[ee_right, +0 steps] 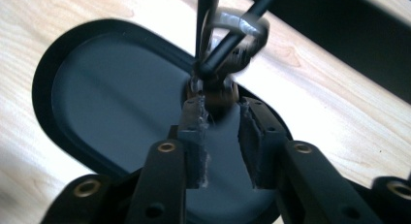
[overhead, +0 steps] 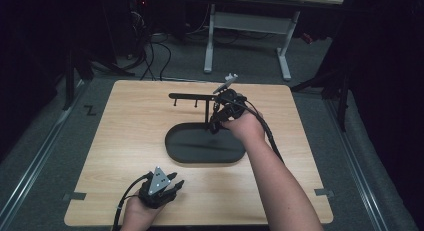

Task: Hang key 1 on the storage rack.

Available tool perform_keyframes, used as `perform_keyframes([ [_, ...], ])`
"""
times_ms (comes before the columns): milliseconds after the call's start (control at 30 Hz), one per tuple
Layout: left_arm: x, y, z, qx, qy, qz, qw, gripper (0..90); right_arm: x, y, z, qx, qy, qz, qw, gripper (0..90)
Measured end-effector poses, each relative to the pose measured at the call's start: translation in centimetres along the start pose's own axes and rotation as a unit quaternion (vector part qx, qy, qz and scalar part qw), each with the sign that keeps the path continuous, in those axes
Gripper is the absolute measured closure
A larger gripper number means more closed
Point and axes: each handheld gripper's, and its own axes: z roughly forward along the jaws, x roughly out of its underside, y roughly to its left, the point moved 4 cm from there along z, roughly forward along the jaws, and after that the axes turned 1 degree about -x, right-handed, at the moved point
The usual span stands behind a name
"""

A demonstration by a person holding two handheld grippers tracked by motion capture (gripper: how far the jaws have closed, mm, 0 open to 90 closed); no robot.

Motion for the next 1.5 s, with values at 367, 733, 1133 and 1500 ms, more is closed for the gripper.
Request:
perform_keyframes([
  [367,0.1,-0.1,0.4,-0.003,0.005,0.005,1.0000,57.4,6.5,-1.8,-2.0,-0.011,-0.014,0.025,0.9995,58.3],
  [733,0.2,0.0,0.4,-0.013,-0.002,0.012,0.9998,49.0,13.6,-4.5,-1.6,-0.028,-0.014,0.063,0.9975,50.5],
  [1133,-0.3,0.5,0.3,-0.015,-0.020,0.000,0.9997,46.4,19.5,-7.1,-0.4,-0.015,0.018,0.100,0.9947,52.2],
  [1500,-0.5,-0.2,0.9,-0.015,-0.015,0.013,0.9997,47.0,22.2,-8.7,-0.3,0.010,0.026,0.110,0.9935,64.2],
])
